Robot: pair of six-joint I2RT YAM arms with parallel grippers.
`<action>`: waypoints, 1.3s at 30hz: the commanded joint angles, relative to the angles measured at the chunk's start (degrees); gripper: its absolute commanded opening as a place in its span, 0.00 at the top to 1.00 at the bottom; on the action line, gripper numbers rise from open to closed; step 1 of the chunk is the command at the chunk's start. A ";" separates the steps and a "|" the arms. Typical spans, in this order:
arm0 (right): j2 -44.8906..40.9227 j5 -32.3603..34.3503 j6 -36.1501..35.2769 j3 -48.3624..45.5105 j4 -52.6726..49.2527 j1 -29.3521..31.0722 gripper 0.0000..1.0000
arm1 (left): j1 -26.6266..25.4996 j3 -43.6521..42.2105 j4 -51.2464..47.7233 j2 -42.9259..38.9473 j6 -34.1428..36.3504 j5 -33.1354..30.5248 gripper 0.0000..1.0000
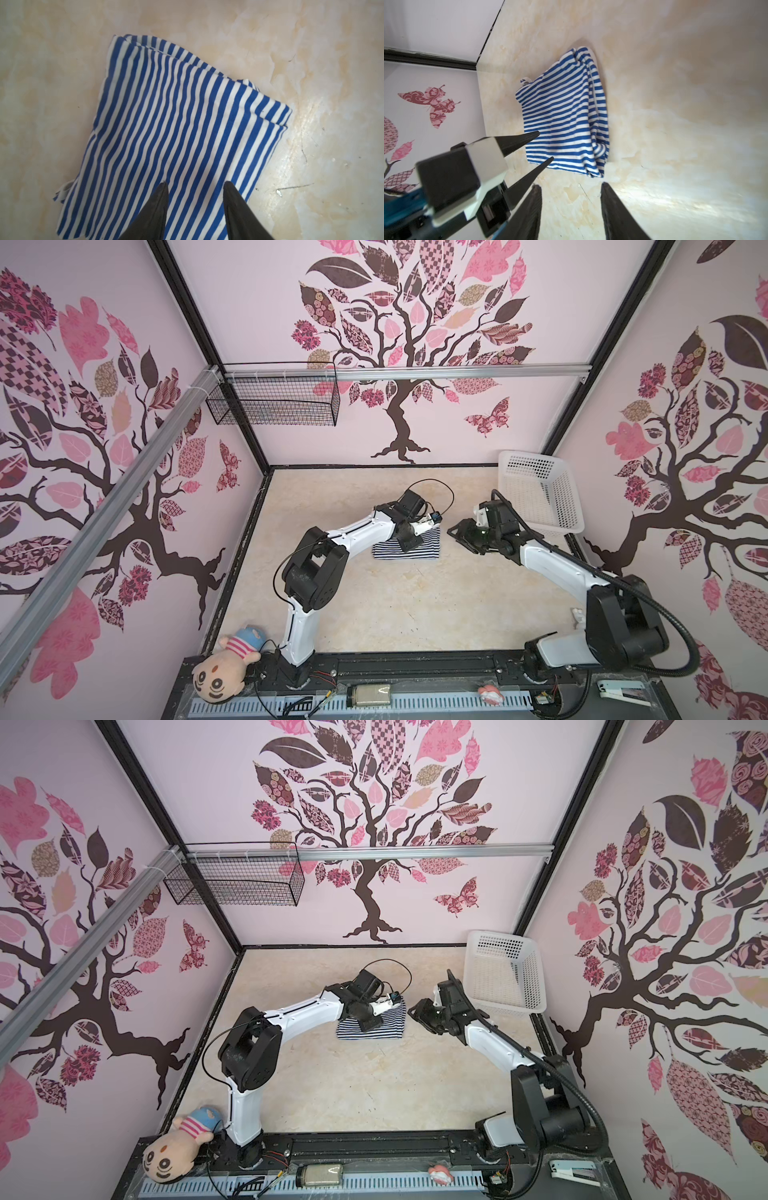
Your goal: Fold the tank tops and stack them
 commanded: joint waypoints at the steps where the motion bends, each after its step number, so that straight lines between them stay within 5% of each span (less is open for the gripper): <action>1: -2.95 4.26 -1.83 -1.83 -5.20 0.10 0.50 | -0.05 4.19 -0.81 0.95 -1.29 4.03 0.53; 16: 4.30 2.62 -2.73 -2.01 -2.12 0.13 0.50 | -0.92 9.88 -3.77 7.69 -3.01 9.84 0.52; 32: 15.72 -0.81 -1.17 6.00 2.88 0.16 0.50 | -3.59 11.02 -5.79 12.36 -1.40 1.01 0.52; 39: 16.11 -6.05 1.32 5.99 9.62 0.19 0.51 | 1.37 2.47 1.10 -1.49 -6.52 5.36 0.51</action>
